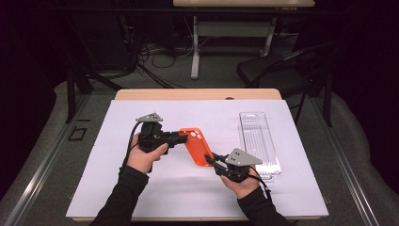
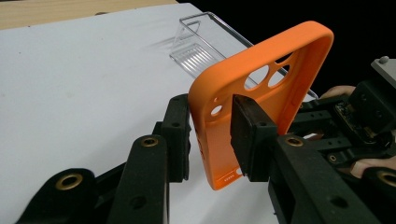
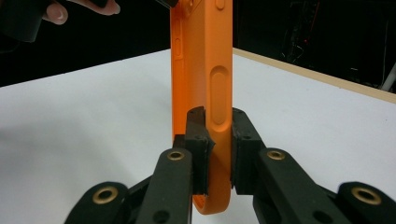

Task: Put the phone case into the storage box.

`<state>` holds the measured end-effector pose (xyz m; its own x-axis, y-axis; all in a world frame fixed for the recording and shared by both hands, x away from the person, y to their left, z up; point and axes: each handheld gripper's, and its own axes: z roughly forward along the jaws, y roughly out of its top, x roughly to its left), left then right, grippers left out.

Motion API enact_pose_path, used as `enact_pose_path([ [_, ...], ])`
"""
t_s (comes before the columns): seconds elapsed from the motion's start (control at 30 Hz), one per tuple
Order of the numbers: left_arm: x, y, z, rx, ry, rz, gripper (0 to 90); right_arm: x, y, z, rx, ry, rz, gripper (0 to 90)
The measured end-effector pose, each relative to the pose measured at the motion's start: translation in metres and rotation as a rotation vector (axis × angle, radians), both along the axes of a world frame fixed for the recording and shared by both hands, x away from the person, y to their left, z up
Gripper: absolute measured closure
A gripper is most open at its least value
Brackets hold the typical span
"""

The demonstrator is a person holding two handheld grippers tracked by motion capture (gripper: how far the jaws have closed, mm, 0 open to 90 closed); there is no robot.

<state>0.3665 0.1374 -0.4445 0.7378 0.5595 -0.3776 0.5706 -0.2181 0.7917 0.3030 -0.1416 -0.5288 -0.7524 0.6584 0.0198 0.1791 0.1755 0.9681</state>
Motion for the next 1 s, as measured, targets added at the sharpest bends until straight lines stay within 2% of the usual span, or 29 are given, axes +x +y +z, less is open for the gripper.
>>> enact_pose_path([
  [0.53,-0.0004,0.0024,-0.0007,0.025,-0.009,0.001,77.8,0.0001,0.0003,-0.0009,-0.005,0.004,0.001,80.7],
  [1.0,-0.0006,0.0029,-0.0018,0.015,-0.002,0.003,80.5,0.0003,0.0008,-0.0017,-0.013,0.0,0.0,80.7],
])
